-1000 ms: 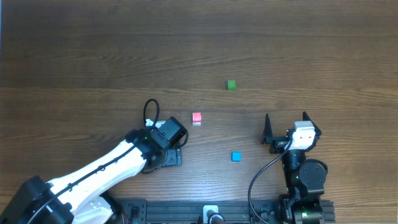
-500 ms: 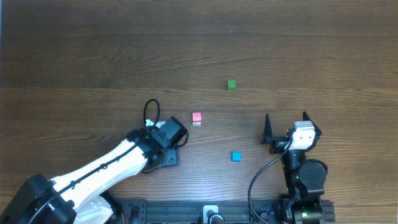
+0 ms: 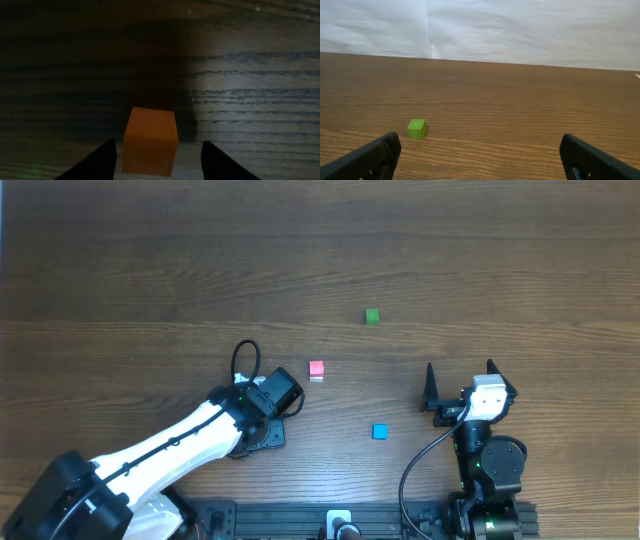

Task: Stack Cubes

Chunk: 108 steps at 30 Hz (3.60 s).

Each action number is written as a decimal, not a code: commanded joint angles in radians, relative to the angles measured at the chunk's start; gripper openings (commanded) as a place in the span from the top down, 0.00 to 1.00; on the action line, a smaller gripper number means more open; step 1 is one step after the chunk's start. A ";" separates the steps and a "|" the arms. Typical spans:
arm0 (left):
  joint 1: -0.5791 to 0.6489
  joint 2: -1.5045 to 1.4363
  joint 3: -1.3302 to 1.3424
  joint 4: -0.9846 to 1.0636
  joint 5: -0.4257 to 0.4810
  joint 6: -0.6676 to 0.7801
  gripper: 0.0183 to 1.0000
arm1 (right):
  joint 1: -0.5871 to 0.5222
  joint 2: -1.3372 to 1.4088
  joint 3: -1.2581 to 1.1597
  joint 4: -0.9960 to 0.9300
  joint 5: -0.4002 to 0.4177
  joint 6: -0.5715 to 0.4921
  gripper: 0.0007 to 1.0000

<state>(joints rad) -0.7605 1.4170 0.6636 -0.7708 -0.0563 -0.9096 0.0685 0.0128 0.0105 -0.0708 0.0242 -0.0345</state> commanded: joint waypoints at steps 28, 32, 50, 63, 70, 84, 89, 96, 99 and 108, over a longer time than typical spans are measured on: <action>0.006 0.004 0.214 -0.077 -0.050 -0.034 0.97 | -0.006 -0.007 -0.005 -0.002 -0.005 -0.005 0.01; 0.011 0.069 0.427 -0.186 -0.066 -0.034 0.98 | -0.006 -0.007 -0.005 -0.002 -0.005 -0.005 0.01; 0.013 0.435 0.808 -0.245 -0.022 0.042 0.98 | -0.006 -0.007 -0.005 -0.002 -0.005 -0.005 0.01; 0.010 0.485 0.808 -0.278 0.015 0.041 0.98 | -0.006 -0.007 -0.005 -0.002 -0.005 -0.005 0.01; -0.010 0.493 0.808 -0.277 0.014 0.042 0.98 | -0.006 -0.007 -0.005 -0.002 -0.005 -0.005 0.01; -0.007 0.495 0.808 -0.277 0.010 0.041 0.97 | -0.006 -0.007 -0.005 -0.002 -0.005 -0.005 0.01; 0.000 0.495 0.808 -0.274 0.010 0.041 0.97 | -0.006 -0.007 -0.005 -0.002 -0.005 -0.005 0.01; 0.002 0.503 0.808 -0.274 0.010 0.042 0.97 | -0.006 -0.007 -0.005 -0.002 -0.005 -0.005 0.01; 0.001 0.514 0.808 -0.270 0.011 0.042 0.97 | -0.006 -0.007 -0.005 -0.002 -0.005 -0.005 0.01; 0.001 0.515 0.808 -0.266 0.011 0.042 0.97 | -0.006 -0.007 -0.005 -0.002 -0.005 -0.005 0.01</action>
<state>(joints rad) -0.7654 1.9152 1.4513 -1.0359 -0.0517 -0.8818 0.0677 0.0128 0.0105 -0.0708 0.0238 -0.0349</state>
